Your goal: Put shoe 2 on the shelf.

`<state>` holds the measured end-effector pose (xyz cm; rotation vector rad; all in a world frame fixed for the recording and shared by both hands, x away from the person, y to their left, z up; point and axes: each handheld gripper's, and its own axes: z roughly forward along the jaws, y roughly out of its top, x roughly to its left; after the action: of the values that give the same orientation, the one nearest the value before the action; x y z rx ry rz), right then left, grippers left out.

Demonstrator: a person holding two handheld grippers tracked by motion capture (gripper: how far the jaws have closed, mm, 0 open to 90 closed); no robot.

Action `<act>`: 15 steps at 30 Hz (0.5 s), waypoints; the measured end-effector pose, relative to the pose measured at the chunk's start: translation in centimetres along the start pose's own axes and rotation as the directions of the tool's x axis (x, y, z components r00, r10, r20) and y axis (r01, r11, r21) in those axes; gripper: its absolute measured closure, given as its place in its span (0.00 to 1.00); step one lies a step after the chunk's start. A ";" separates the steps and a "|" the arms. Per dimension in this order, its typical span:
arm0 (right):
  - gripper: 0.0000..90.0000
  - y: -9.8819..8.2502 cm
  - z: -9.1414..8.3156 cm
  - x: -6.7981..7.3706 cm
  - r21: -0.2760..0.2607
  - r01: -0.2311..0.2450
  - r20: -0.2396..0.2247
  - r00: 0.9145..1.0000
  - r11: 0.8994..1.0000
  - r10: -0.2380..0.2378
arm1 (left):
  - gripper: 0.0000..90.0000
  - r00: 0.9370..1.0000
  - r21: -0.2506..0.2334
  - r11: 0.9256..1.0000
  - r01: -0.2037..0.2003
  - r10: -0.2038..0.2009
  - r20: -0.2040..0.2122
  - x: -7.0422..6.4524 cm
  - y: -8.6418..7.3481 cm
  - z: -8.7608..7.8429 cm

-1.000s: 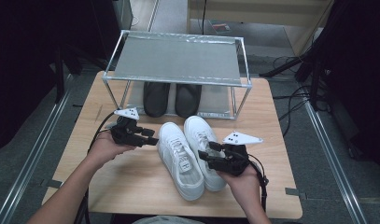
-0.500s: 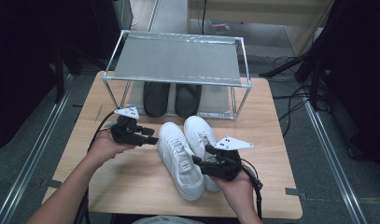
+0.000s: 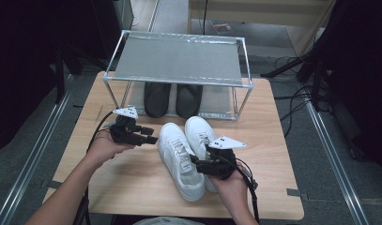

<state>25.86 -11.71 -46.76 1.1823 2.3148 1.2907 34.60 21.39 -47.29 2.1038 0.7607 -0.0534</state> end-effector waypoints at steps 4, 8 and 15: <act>0.40 -0.1 0.1 0.1 0.004 -0.011 0.014 1.000 1.000 0.011 | 0.55 1.000 -0.008 1.000 0.010 -0.010 -0.006 0.3 -0.1 -0.2; 0.42 -0.1 0.5 0.1 0.046 -0.027 0.010 1.000 0.999 0.026 | 0.55 1.000 -0.007 1.000 0.005 -0.005 -0.006 0.3 -0.1 -0.2; 0.49 -0.3 0.9 0.8 0.078 0.040 0.042 0.998 0.996 -0.044 | 0.55 1.000 -0.008 1.000 0.009 -0.009 -0.008 0.3 -0.1 -0.1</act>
<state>25.67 -10.65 -47.39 1.1666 2.3641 1.1599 34.71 21.64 -47.40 2.0945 0.7735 -0.0465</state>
